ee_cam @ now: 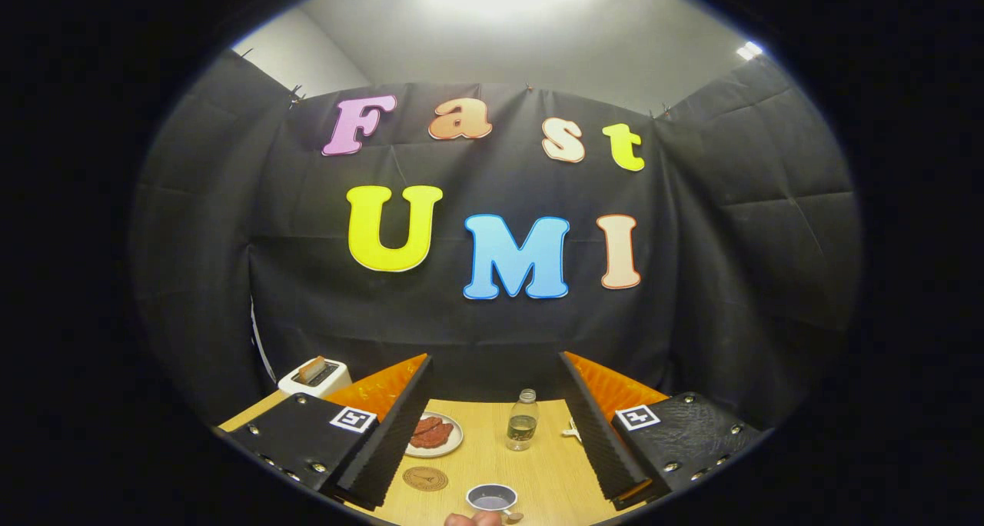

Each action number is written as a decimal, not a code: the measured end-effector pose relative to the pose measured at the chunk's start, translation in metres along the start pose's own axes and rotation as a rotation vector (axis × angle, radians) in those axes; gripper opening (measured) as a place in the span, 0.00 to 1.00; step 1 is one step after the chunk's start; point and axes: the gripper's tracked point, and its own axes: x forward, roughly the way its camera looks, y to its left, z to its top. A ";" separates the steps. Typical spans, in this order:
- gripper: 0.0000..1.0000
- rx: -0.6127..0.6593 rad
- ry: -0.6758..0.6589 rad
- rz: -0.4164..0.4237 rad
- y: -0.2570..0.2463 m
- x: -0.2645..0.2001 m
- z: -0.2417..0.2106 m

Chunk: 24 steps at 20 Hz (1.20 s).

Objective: Take the bottle from table, then pour the juice into the cup, finally place the bottle on the coaster

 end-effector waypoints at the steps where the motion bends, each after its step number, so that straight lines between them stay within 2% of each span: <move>1: 0.98 0.007 0.000 0.003 0.003 0.000 -0.003; 11: 0.98 0.042 -0.006 0.094 0.066 -0.011 -0.077; 21: 0.98 0.051 0.060 0.305 0.168 -0.056 -0.171; 24: 0.98 0.041 0.080 0.343 0.192 -0.066 -0.197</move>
